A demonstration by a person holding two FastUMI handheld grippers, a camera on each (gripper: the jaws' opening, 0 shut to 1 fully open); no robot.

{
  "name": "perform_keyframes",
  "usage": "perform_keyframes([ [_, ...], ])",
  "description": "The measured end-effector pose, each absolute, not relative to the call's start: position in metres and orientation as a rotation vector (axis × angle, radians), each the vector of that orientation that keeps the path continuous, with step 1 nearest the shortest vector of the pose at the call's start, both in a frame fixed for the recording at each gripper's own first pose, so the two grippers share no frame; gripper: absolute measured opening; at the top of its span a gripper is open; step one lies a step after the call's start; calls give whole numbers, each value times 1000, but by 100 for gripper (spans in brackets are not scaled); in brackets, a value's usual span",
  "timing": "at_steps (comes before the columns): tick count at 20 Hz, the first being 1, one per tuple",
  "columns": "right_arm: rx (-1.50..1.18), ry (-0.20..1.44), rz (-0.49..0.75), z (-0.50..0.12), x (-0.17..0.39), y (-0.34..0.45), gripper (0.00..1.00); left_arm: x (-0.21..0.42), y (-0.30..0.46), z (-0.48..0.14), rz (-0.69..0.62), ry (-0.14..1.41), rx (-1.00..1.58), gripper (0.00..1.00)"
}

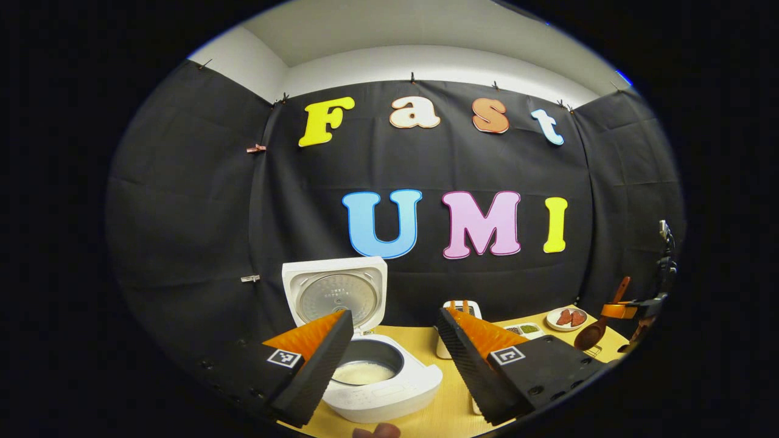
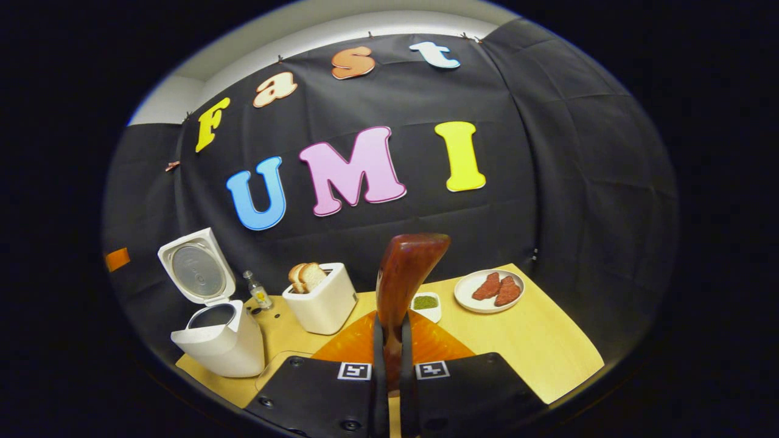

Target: Close the left gripper, press the button to open the rice cooker; take a wooden spoon from the chopstick holder with the right hand, scoop a spoonful of rice and pour it into the rice cooker, then put the wooden spoon back into the chopstick holder.

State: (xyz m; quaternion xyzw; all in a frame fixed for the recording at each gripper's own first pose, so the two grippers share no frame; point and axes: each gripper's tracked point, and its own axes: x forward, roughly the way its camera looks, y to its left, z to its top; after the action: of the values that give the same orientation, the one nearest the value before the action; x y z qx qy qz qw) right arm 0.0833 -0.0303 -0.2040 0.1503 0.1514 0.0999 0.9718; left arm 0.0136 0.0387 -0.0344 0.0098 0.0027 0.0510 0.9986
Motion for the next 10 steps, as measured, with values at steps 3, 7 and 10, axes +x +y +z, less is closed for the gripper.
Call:
perform_keyframes([
  [3,246,324,246,-214,77,17,11,13,48,-38,87,11,26,96],
  [7,139,376,252,-251,80,63,12,13,59,-42,68,23,22,96],
  [10,26,413,215,-282,86,79,12,14,68,-47,56,30,17,97],
])
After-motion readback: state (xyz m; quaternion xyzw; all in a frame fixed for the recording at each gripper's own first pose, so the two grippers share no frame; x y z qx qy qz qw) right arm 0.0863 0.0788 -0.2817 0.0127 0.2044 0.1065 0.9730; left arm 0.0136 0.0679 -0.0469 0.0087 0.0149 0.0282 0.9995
